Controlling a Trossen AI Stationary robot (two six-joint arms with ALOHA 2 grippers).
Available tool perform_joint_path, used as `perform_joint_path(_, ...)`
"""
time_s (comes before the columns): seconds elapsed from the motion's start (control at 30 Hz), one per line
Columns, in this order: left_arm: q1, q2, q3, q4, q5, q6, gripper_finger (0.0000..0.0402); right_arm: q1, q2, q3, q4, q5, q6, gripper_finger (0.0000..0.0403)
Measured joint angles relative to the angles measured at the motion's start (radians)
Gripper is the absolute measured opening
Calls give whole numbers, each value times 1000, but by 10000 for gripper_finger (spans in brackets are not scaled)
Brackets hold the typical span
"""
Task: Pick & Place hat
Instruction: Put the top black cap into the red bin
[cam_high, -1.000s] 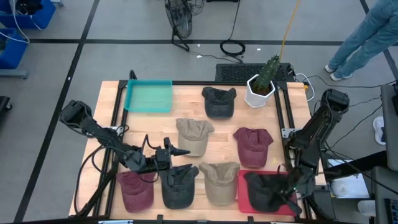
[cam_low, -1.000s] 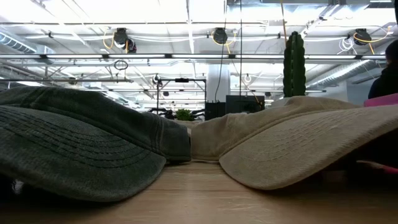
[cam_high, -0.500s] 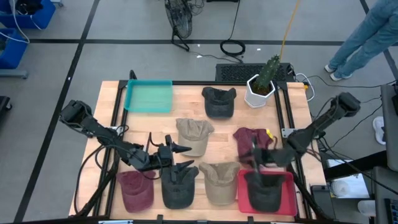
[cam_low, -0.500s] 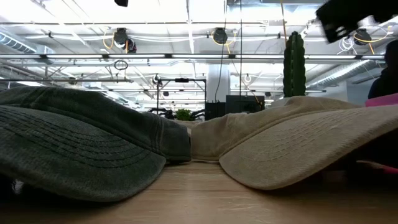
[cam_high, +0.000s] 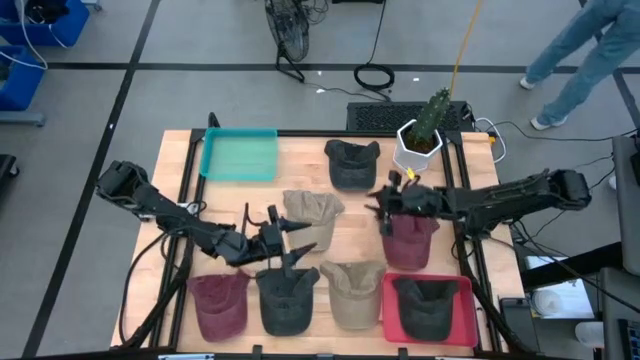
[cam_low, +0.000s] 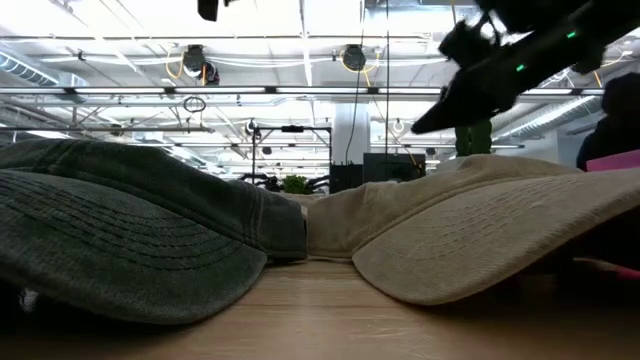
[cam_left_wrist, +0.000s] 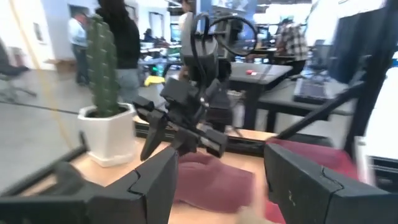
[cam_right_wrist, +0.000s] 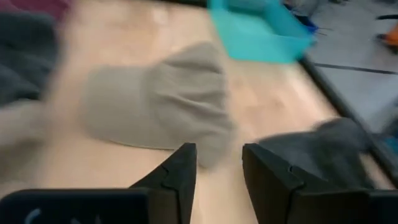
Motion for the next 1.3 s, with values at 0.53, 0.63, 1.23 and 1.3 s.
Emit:
perform_joint_path(0.53, 238, -59, 1, -11, 274, 40, 239, -509, 385, 336, -69, -450, -210, 111)
perform_joint_path(0.63, 260, -100, -2, -67, 281, 32, 239, -552, 475, 396, -139, -447, -253, 108)
perform_joint_path(1.23, 339, -222, 0, -278, 280, 35, 239, -646, 646, 425, -124, -491, -321, 127)
perform_joint_path(1.3, 353, -226, 0, -285, 288, 37, 239, -646, 645, 425, -127, -519, -310, 121)
